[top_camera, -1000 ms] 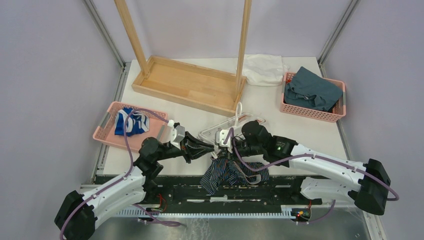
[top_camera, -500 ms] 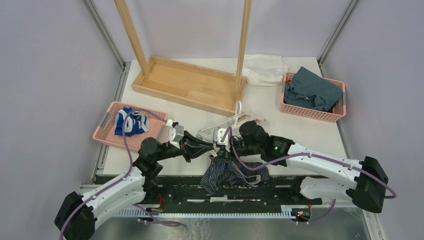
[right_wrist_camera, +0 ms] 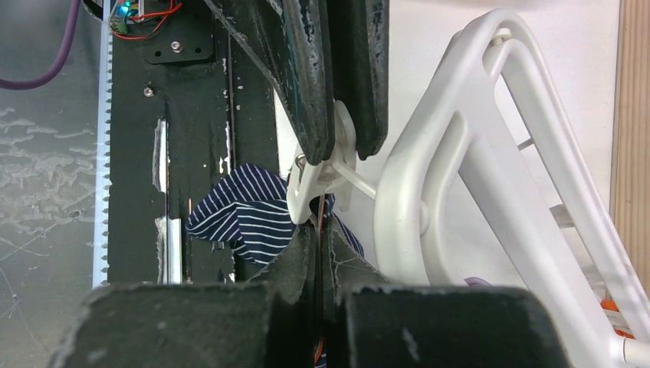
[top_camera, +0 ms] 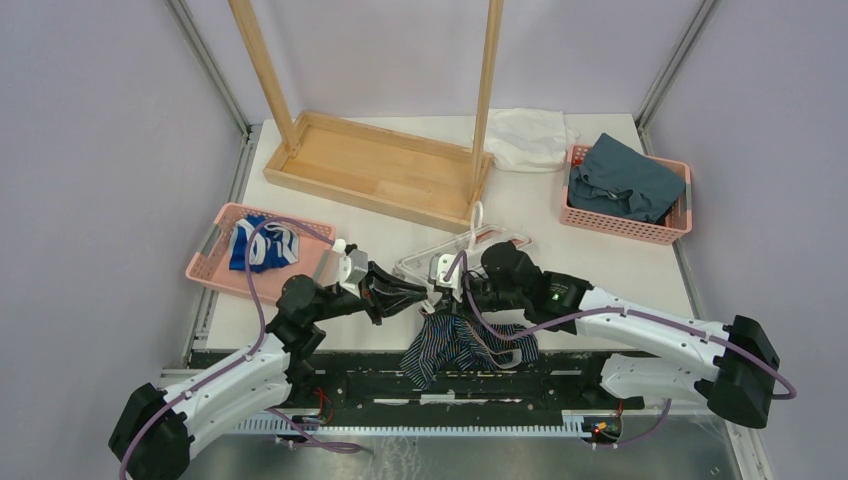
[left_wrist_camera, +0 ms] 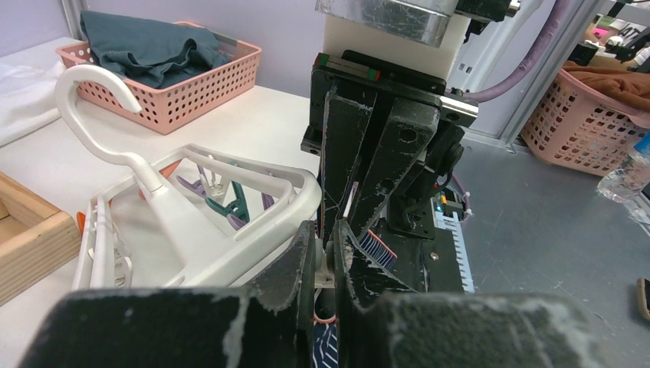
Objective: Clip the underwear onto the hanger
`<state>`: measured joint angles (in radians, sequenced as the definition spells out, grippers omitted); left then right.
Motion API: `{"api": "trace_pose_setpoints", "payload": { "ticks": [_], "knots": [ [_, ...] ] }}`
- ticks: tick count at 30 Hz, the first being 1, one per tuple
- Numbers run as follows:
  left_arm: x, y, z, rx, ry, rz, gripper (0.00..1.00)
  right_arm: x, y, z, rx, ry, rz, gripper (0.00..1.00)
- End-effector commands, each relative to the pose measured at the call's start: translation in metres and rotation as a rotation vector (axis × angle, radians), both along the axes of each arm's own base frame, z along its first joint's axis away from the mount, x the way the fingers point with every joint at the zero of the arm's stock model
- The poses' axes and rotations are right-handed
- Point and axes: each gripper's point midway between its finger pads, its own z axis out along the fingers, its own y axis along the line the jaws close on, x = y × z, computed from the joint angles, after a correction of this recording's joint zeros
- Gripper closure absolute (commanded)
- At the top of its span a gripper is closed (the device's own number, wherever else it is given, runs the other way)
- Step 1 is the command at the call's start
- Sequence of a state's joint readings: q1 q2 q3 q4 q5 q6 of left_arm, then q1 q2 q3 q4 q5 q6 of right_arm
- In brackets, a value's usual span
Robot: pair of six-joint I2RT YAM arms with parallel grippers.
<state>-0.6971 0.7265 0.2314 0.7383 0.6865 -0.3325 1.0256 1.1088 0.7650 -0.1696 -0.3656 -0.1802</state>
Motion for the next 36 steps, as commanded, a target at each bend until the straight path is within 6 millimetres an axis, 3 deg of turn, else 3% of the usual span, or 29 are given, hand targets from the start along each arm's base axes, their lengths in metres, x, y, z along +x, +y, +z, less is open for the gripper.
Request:
{"api": "trace_pose_setpoints", "payload": {
  "ticks": [1,21,32,36],
  "knots": [
    [-0.015,-0.001,0.034,-0.063,-0.089,-0.071,0.97,0.013,0.004,0.033,0.075,-0.062,-0.042,1.0],
    [-0.016,-0.001,0.034,-0.06,-0.094,-0.079,0.97,0.015,0.007,0.043,0.067,-0.028,-0.064,1.0],
    [-0.016,-0.001,0.037,-0.063,-0.105,-0.077,0.97,0.019,0.006,0.015,-0.059,0.053,-0.1,1.0],
    [-0.016,-0.001,0.036,-0.061,-0.102,-0.076,0.97,0.023,0.005,0.014,-0.064,0.058,-0.135,1.0]
  ]
}}
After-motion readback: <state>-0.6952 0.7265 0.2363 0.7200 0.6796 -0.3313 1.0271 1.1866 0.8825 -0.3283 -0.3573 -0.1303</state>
